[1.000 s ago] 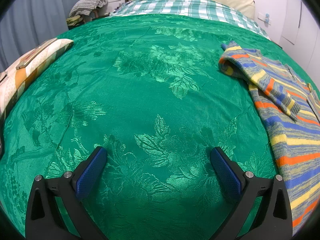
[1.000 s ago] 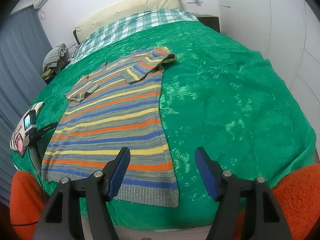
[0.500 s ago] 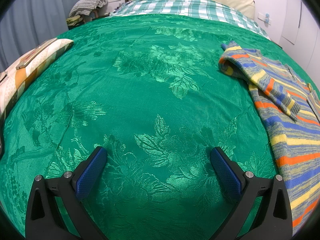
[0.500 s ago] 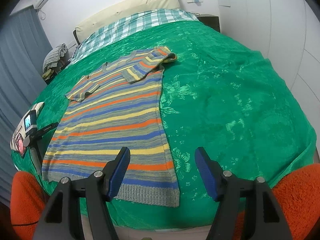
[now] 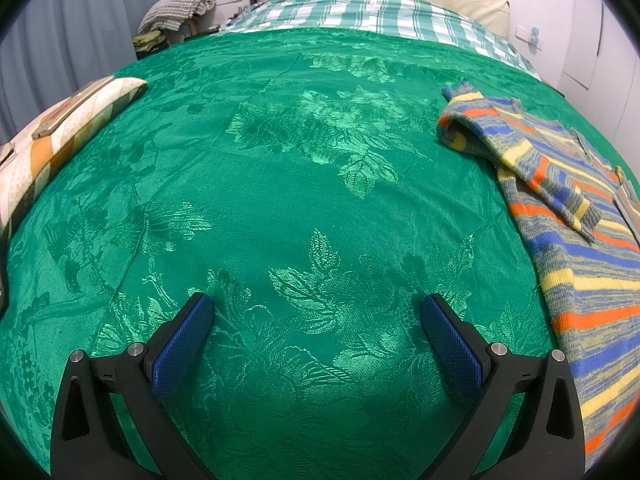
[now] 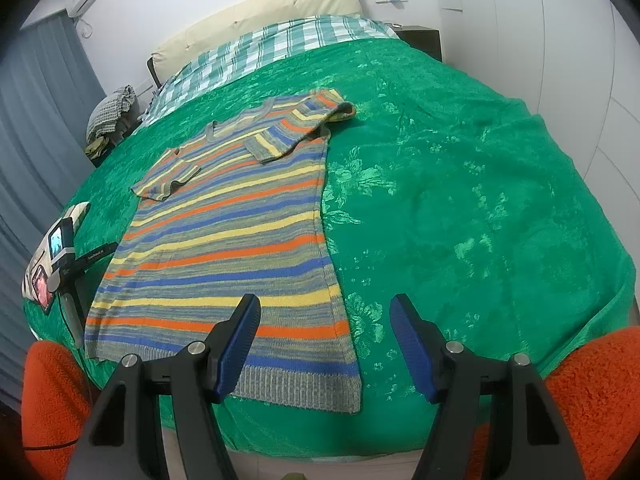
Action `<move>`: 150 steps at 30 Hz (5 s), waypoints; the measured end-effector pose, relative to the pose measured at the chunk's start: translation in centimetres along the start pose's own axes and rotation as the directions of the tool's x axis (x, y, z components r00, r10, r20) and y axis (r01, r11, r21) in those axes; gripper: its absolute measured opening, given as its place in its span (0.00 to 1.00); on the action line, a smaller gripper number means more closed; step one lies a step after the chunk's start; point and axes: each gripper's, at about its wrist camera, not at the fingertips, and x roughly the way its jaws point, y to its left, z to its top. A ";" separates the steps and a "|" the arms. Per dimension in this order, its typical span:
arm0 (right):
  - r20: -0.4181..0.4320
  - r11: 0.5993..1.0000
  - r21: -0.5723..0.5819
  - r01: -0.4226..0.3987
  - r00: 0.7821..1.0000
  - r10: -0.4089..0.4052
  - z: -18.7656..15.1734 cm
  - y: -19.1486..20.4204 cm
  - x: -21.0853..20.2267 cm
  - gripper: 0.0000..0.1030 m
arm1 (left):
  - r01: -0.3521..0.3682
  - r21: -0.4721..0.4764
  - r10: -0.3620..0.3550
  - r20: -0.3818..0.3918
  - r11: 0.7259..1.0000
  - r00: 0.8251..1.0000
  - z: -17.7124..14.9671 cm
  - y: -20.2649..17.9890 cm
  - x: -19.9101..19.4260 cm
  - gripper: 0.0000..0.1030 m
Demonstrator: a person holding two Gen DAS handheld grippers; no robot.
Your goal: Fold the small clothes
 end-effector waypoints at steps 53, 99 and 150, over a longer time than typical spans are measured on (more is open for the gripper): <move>-0.029 1.000 0.016 -0.014 0.999 0.015 -0.1 -0.2 0.7 0.65 | 0.000 0.000 0.000 0.000 1.000 1.000 0.0 -0.1 0.0 1.00; -0.064 0.717 -0.697 -0.004 0.996 -0.056 18.2 15.6 21.8 0.78 | 0.000 0.000 0.000 0.001 1.000 1.000 0.0 -0.1 0.0 1.00; 0.064 0.939 0.255 0.230 0.965 -0.254 18.2 -21.2 8.1 0.65 | 0.000 0.000 0.000 0.001 1.000 1.000 0.0 -0.1 0.1 1.00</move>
